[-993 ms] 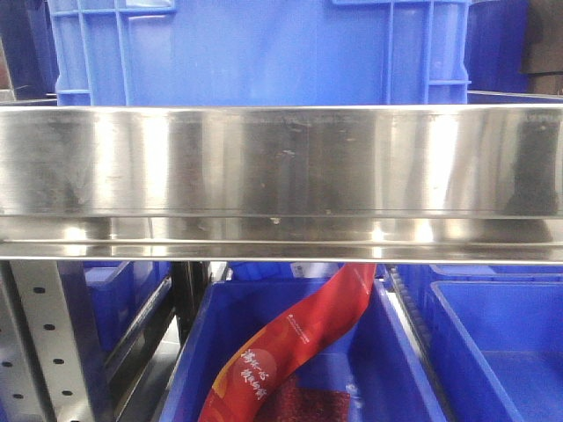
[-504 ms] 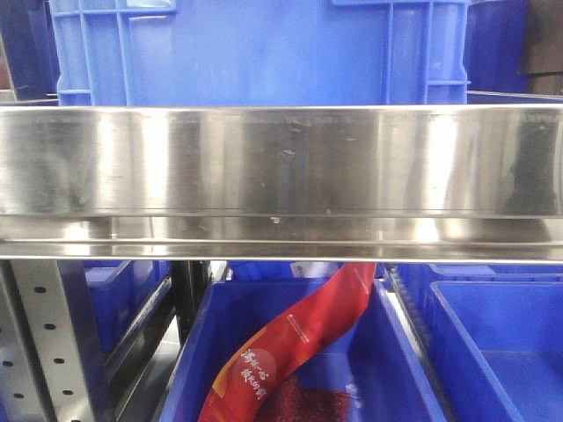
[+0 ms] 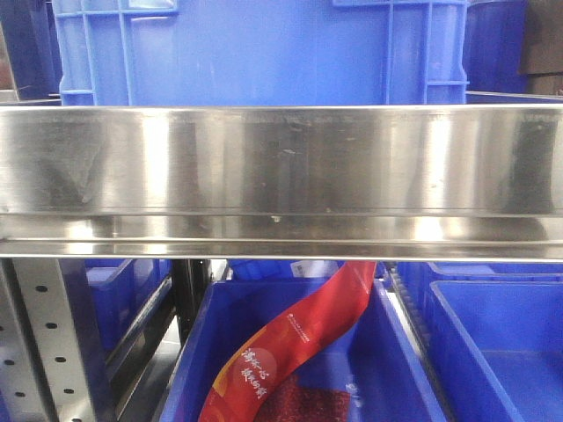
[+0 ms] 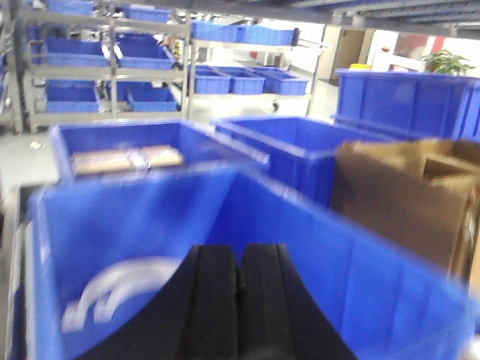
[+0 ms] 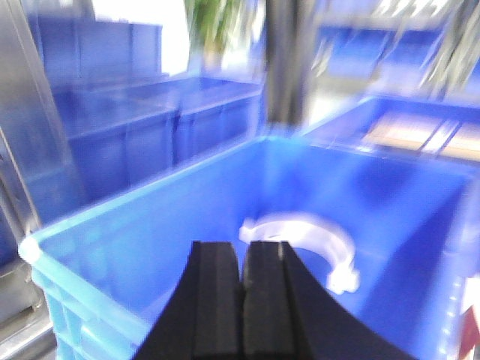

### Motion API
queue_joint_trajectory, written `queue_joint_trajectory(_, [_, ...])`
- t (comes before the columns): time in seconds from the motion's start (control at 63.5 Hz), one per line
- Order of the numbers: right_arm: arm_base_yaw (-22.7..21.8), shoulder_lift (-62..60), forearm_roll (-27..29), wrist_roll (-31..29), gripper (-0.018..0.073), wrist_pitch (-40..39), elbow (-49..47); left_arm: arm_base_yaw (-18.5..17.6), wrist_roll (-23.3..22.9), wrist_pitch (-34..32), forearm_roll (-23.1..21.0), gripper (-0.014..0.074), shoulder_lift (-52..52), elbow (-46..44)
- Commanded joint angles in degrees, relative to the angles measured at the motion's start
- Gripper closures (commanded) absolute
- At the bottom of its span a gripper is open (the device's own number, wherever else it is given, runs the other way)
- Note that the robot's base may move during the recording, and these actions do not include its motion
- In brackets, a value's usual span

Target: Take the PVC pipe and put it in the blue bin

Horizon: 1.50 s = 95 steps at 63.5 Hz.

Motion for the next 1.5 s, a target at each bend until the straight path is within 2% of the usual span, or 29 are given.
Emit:
queue_joint_trajectory(0.0, [0.1, -5.0, -0.1, -0.3, 0.0721, -1.5, 6.2, -0.3, -0.3, -2.9, -0.5, 0.0707, -5.3, 6.9])
queue_joint_trajectory(0.126, [0.1, -12.9, -0.1, -0.3, 0.0721, -0.3, 15.8, -0.3, -0.3, -4.0, -0.5, 0.0707, -11.9, 16.7])
queue_joint_trajectory(0.299, [0.1, -21.5, -0.1, -0.3, 0.0721, -0.4, 22.6, -0.3, -0.3, -6.2, -0.5, 0.0707, -18.9, 23.0])
queue_joint_trajectory(0.599, [0.1, -25.7, -0.1, -0.3, 0.0721, 1.3, 23.3, -0.3, -0.3, -9.1, -0.5, 0.0707, -21.9, 23.4])
queue_joint_trajectory(1.198, [0.1, -25.7, -0.2, -0.3, 0.0721, 1.8, 24.2, -0.3, -0.3, -9.2, -0.5, 0.0707, -21.9, 23.4])
queue_joint_trajectory(1.245, [0.1, -26.1, -2.2, -0.3, 0.0721, 1.0, 25.2, -0.3, -0.3, -9.2, -0.5, 0.0707, -21.9, 23.4])
queue_joint_trajectory(1.339, [0.1, -28.2, -10.6, 0.5, 0.0721, -0.7, 28.5, -0.3, -0.3, -9.2, -0.5, 0.0707, -21.9, 23.4])
queue_joint_trajectory(1.402, [0.1, -30.6, -14.7, 3.2, 0.0721, -0.8, 31.4, -0.3, -0.3, -9.2, -0.5, 0.0707, -21.9, 23.4])
queue_joint_trajectory(1.481, [-1.0, -34.6, -18.0, 9.8, 0.0722, -2.4, 36.0, -0.3, -0.3, -9.2, -0.5, 0.0707, -21.9, 23.4])
